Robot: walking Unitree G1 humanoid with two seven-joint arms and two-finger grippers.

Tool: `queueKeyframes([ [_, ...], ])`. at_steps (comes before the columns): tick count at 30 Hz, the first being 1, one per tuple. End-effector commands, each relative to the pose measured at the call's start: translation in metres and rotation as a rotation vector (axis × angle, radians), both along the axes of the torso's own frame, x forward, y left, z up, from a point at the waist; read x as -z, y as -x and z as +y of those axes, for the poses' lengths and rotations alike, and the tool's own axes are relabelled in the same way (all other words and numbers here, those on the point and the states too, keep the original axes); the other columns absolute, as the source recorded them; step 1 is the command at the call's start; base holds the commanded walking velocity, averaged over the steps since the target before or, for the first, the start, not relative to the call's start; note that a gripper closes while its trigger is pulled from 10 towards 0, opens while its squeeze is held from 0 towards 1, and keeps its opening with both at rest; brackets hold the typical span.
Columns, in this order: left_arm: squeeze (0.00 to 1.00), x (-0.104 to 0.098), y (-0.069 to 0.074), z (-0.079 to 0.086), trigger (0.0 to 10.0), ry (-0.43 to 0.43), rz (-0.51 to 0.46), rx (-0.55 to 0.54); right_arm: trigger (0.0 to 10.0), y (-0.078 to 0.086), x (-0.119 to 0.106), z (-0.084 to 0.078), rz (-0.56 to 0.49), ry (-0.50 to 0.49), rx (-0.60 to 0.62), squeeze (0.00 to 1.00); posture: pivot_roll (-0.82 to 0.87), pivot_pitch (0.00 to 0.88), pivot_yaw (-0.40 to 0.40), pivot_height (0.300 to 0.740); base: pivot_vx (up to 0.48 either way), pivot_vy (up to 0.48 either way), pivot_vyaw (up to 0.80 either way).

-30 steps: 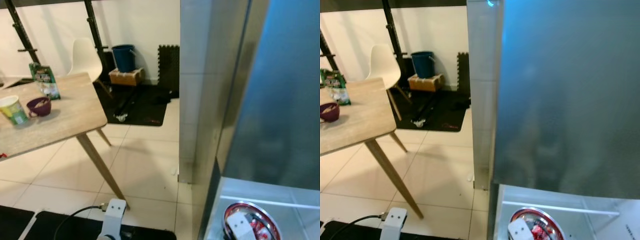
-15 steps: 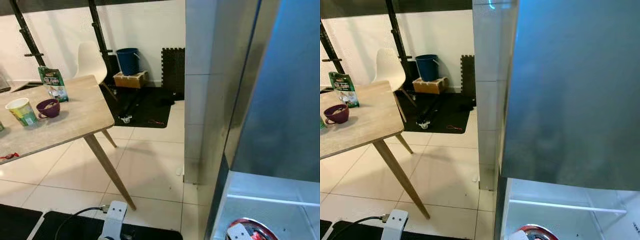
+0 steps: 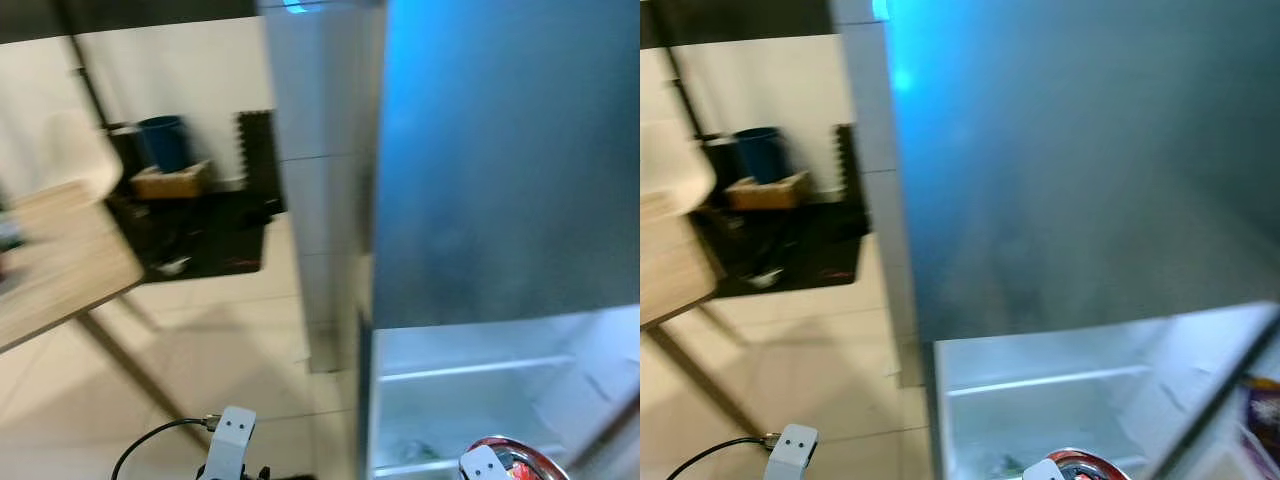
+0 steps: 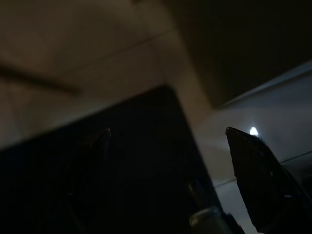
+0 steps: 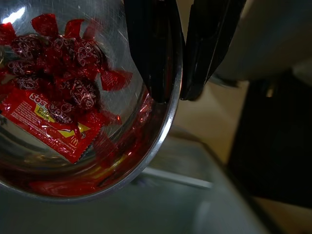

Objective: Restocking fridge

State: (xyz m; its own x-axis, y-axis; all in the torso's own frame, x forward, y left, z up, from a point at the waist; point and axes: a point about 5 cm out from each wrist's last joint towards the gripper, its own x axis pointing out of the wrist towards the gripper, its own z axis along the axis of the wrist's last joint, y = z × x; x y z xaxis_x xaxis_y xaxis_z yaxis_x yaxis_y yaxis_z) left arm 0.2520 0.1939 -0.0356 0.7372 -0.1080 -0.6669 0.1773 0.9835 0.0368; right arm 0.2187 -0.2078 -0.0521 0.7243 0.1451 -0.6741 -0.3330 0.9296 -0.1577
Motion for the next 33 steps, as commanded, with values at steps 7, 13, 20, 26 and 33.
queueKeyframes([
  [7,0.00,0.004,0.007,0.005,10.0,-0.010,0.015,-0.015,10.0,-0.005,-0.003,0.003,-0.017,-0.002,-0.008,0.00,-0.09,0.102,0.065,0.740,0.000,0.000,-0.80],
  [13,0.00,0.004,0.007,0.005,10.0,-0.009,0.009,-0.027,10.0,-0.008,-0.006,0.005,-0.037,-0.012,-0.030,0.00,-0.09,0.106,0.059,0.740,0.000,0.000,0.00],
  [20,0.00,0.006,0.009,0.006,10.0,-0.017,0.010,-0.035,10.0,-0.010,-0.007,0.007,-0.049,-0.014,-0.045,0.00,-0.09,0.114,0.057,0.740,0.000,0.000,0.00],
  [26,0.00,0.006,0.009,0.006,10.0,-0.020,0.009,-0.039,10.0,-0.011,-0.008,0.011,-0.051,-0.010,-0.083,0.00,-0.08,0.118,0.054,0.740,0.000,0.000,0.13],
  [33,0.00,0.005,0.008,0.006,10.0,-0.023,0.003,-0.044,10.0,-0.012,-0.008,0.014,-0.056,-0.004,-0.103,0.00,-0.08,0.119,0.052,0.740,0.000,0.000,0.80],
])
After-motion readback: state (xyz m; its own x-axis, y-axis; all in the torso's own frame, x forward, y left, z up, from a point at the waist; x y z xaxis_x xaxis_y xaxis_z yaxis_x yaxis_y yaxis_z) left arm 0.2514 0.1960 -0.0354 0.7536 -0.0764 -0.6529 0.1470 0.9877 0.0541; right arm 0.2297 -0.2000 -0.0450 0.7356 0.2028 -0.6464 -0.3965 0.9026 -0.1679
